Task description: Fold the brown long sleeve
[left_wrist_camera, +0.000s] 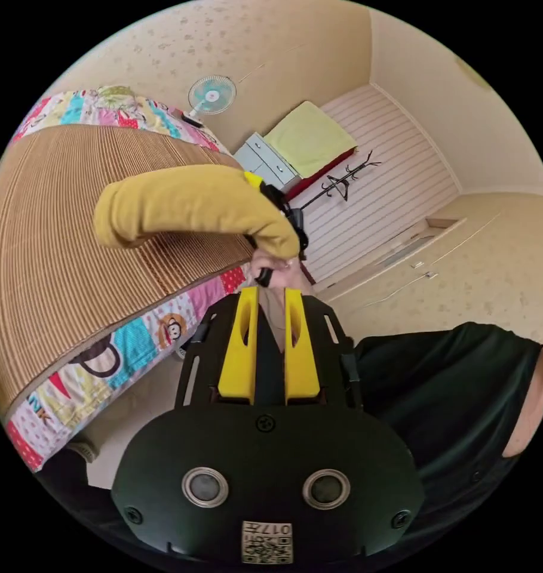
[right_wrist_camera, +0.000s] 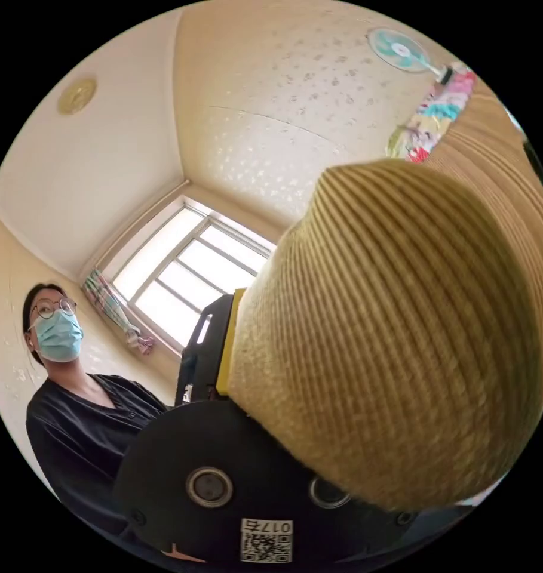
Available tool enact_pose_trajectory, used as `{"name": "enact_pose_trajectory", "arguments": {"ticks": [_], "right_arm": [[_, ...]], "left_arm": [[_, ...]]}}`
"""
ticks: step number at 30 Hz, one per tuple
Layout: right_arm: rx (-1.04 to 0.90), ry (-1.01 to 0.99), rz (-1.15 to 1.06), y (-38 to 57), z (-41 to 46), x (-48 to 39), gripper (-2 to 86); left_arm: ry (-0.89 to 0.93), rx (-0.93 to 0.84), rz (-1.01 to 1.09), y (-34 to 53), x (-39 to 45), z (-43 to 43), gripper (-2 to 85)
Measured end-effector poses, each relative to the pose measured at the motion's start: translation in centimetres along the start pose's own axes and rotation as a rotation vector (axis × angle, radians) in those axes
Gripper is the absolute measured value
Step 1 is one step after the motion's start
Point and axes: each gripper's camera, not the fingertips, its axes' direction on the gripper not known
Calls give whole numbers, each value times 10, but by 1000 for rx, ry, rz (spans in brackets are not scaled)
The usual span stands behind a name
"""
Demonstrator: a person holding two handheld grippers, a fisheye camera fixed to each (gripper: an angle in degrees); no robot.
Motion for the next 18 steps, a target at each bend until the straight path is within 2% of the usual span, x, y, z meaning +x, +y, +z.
{"name": "enact_pose_trajectory", "arguments": {"ticks": [1,3,5,7,9,12,14,15,17,18], "right_arm": [[8,47,-85,-22,-17,-17,164],[37,114,-185,-51,-48,-39,155],[94,221,-309,-79,-98,-59,141],[124,302,-338,-92,-140,-58,130],[167,361,-249,-98,-188,-41,118],[250,538,9,-68,-259,5,96],[298,688,292,-16,-301,44,81],[323,662,322,-1,-310,49,79],[507,511,301,58,-337,45,79],[538,513,292,71,-340,40,81]], "left_arm": [[-81,0,-6,6,2,-5,73],[-130,-5,-20,16,0,-12,74],[-134,-8,-57,28,-7,-17,75],[-141,-4,-130,45,-19,-24,77],[-148,4,-184,58,-29,-29,78],[-171,10,-259,74,-42,-36,78],[-189,16,-294,80,-47,-41,78],[-203,22,-306,82,-48,-45,78],[-238,33,-315,84,-47,-54,79],[-270,45,-320,85,-46,-61,82]]}}
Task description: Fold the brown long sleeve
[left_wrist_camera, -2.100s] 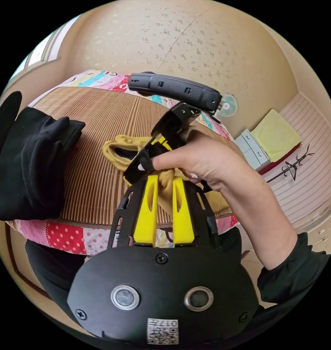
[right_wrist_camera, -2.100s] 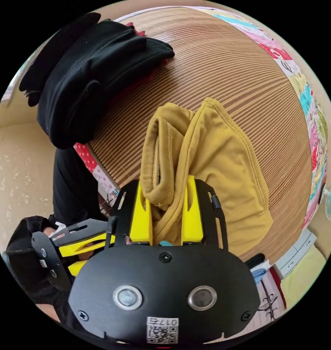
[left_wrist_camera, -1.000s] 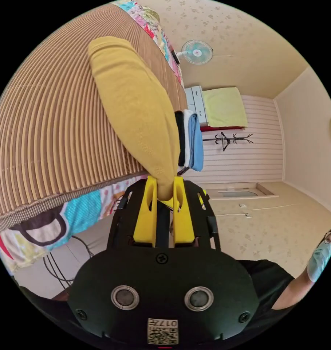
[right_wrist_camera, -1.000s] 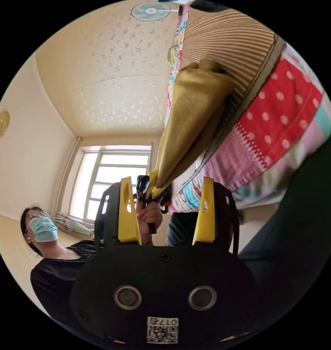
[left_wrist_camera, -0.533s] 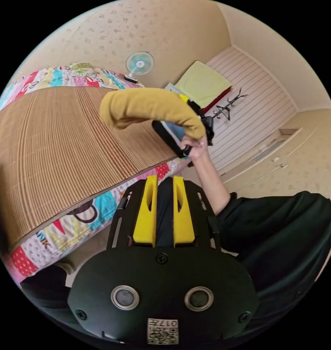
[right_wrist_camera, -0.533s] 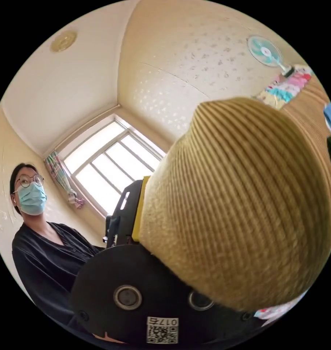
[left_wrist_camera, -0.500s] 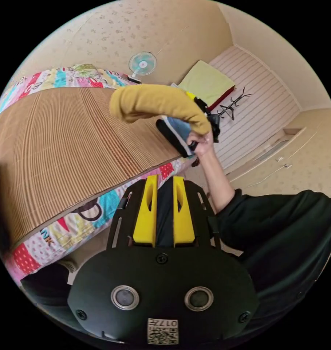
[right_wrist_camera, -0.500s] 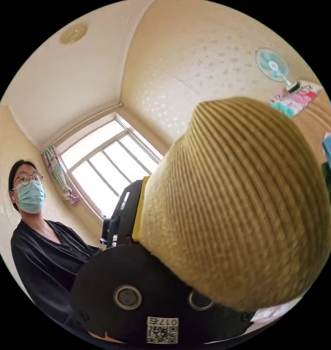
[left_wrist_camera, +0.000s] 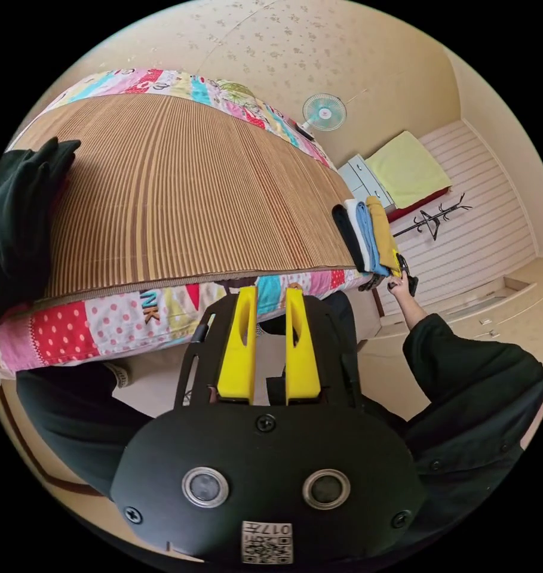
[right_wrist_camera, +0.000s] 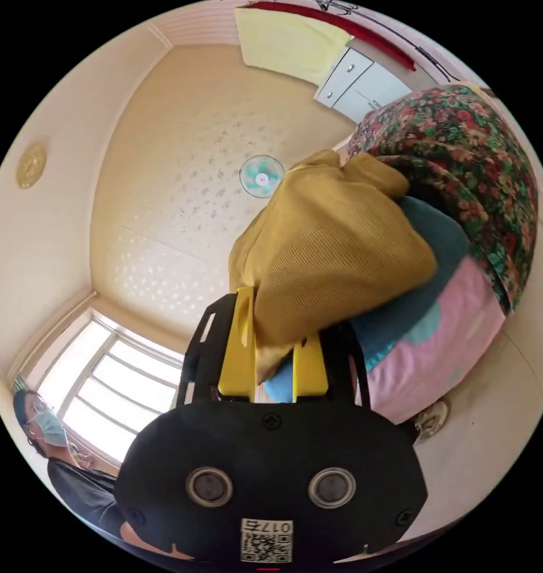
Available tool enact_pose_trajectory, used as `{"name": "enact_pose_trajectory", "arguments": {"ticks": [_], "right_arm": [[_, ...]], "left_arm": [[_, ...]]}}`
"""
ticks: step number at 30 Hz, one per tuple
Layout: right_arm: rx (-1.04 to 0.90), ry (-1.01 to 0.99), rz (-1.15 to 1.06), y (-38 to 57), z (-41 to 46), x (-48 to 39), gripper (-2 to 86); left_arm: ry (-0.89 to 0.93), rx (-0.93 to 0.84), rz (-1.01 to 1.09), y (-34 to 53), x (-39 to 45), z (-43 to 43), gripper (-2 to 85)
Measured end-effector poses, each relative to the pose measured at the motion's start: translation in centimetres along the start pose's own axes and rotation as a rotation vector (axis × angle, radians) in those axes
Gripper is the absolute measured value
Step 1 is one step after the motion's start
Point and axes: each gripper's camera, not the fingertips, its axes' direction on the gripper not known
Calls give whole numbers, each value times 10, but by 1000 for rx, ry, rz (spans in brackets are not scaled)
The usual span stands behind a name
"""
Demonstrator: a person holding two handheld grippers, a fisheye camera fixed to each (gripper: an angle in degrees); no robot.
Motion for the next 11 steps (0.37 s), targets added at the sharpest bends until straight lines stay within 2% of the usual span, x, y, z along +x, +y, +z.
{"name": "enact_pose_trajectory", "arguments": {"ticks": [5,9,11], "right_arm": [[1,83,-13,96,-54,-5,74],[-89,125,-34,162,-58,-25,68],[-154,87,-42,198,-45,-41,71]], "left_arm": [[-155,129,-52,2,-12,-46,94],[-393,297,-149,-2,-30,-98,110],[-517,309,-188,-11,-41,-107,126]]}}
